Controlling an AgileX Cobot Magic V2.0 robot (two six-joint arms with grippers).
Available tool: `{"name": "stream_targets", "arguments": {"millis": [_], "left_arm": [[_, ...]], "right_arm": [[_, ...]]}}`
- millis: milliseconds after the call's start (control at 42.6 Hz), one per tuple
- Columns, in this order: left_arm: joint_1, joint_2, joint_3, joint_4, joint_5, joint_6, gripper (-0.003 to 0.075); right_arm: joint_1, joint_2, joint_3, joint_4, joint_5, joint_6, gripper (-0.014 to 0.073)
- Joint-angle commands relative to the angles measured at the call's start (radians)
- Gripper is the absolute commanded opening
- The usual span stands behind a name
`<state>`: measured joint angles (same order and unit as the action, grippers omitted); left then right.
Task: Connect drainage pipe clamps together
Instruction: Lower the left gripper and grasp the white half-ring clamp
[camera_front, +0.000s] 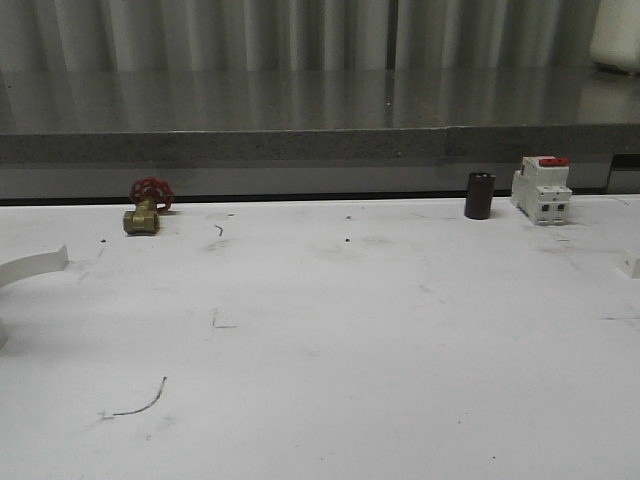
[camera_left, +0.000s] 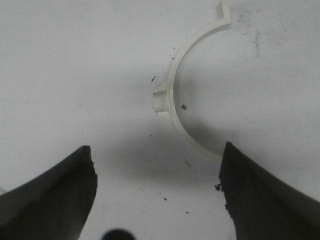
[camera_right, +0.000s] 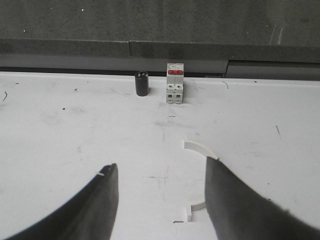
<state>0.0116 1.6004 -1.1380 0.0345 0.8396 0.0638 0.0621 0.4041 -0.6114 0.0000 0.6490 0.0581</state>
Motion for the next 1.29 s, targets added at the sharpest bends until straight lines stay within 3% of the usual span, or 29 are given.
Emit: {"name": "stream_targets", "arguments": {"millis": [0, 657, 822, 1268], "left_arm": [[-0.008, 0.021, -0.061, -0.010, -0.047, -0.001, 0.0489], [-0.008, 0.238, -0.169, -0.035, -0.109, -0.001, 0.0489], [-0.008, 0.257, -0.178, -0.035, -0.151, 0.003, 0.0452], [-0.008, 0.352, -0.279, -0.079, -0.056, 0.093, 0.0419]], "right_arm": [[-0.001, 0.014, -0.032, -0.008, -0.063, -0.003, 0.0425], [-0.001, 0.014, -0.032, -0.008, -0.063, -0.003, 0.0425], [-0.001, 0.014, -0.032, -0.008, -0.063, -0.003, 0.0425], [-0.001, 0.014, -0.032, -0.008, -0.063, -0.003, 0.0425]]}}
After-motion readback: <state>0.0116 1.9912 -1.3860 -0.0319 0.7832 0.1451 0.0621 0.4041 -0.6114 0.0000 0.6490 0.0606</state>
